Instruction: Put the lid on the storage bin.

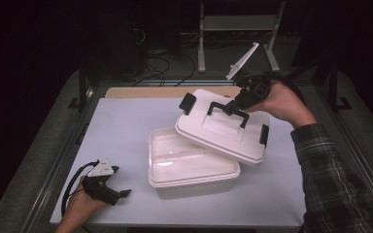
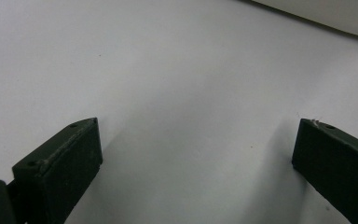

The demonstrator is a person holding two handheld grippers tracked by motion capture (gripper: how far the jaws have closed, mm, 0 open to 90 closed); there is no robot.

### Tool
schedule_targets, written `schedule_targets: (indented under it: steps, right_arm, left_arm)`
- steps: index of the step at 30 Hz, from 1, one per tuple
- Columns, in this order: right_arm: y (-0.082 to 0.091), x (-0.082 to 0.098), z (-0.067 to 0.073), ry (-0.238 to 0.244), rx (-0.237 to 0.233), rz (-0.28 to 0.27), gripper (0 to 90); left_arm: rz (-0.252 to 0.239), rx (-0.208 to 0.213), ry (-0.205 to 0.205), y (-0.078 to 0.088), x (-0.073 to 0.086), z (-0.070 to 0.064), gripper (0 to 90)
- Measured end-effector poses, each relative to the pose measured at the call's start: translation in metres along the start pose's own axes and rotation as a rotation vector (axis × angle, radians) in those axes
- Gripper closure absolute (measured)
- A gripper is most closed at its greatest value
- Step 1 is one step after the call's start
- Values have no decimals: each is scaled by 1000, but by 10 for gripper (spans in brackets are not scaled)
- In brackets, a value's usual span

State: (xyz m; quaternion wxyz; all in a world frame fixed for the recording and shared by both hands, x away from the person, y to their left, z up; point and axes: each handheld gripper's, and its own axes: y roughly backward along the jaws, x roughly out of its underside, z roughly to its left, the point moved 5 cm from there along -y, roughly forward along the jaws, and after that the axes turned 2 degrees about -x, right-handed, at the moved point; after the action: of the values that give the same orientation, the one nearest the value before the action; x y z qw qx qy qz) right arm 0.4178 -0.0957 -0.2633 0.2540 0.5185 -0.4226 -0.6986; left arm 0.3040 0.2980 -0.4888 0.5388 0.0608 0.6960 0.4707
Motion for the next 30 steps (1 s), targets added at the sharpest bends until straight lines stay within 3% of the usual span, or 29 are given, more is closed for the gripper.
schedule_targets:
  steps: [18,26,30]
  right_arm:
    - [-39,-43,46,198,-120,46,847]
    - [-58,-54,57,275,-151,94,846]
    - [-62,-56,60,288,-161,101,846]
  left_arm:
    - [1,-1,0,0,0,0,5]
    - [1,-1,-1,0,0,0,5]
    - [1,0,0,0,0,0,5]
